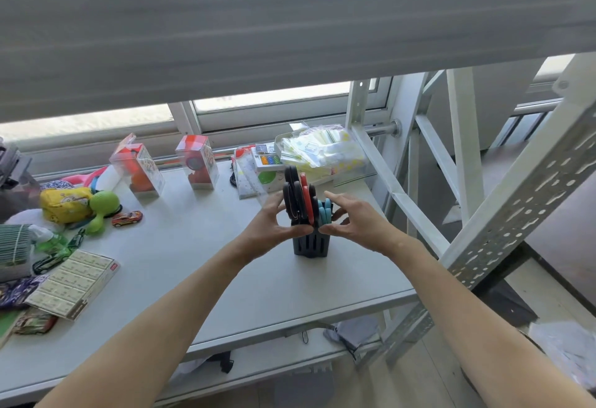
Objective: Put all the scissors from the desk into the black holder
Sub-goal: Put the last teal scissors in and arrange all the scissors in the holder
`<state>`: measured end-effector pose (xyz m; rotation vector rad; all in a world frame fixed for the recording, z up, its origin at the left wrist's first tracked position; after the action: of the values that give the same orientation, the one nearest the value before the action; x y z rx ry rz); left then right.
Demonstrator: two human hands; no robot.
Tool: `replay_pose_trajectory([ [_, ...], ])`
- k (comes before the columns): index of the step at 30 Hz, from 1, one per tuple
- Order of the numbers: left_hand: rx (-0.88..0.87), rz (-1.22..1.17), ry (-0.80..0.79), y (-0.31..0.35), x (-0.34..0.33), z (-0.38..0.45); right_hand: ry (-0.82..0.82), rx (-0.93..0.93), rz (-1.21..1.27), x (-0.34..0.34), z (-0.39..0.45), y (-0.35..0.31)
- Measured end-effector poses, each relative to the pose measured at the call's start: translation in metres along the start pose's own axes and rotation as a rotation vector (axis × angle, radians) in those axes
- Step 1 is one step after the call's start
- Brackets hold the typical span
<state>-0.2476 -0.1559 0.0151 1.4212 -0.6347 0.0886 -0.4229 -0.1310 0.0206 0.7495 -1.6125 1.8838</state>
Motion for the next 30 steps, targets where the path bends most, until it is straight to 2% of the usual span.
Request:
replay_pose_trajectory([
  [4,0.126,-0.013,0.090,-0.022,0.001,-0.012,0.205,-0.058,0.177,0.001,-0.027,0.011],
  [6,0.235,-0.024,0.105,-0.038,-0.005,-0.020,0.260,-0.160,0.174,-0.009,-0.041,0.024],
  [8,0.325,-0.016,0.113,-0.051,-0.014,-0.027,0.196,-0.296,0.131,-0.028,-0.051,0.038],
  [10,0.370,-0.015,0.114,-0.057,-0.024,-0.031,0.112,-0.352,0.131,-0.048,-0.055,0.040],
  [15,0.332,-0.040,0.161,-0.051,-0.040,-0.028,0.164,-0.300,0.163,-0.065,-0.039,0.024],
  [21,0.335,-0.036,0.260,-0.051,-0.033,-0.020,0.121,-0.277,0.084,-0.069,-0.013,0.017],
  [26,0.325,0.005,0.215,-0.050,-0.027,-0.010,0.083,-0.304,0.078,-0.071,-0.001,0.017],
  [30,0.173,-0.017,0.299,-0.024,0.000,0.001,0.051,-0.384,0.018,-0.071,-0.003,0.031],
])
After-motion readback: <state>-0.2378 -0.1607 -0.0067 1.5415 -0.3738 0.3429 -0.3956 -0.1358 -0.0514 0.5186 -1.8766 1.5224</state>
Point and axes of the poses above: each hand's wrist, its own z-axis towards the middle knuckle, its own x-axis out of the back of the hand, y = z × x, the point moved 7 cm from there along z, towards the middle knuckle, and after that the axes turned 9 degrees about y, right-handed, at the moved point
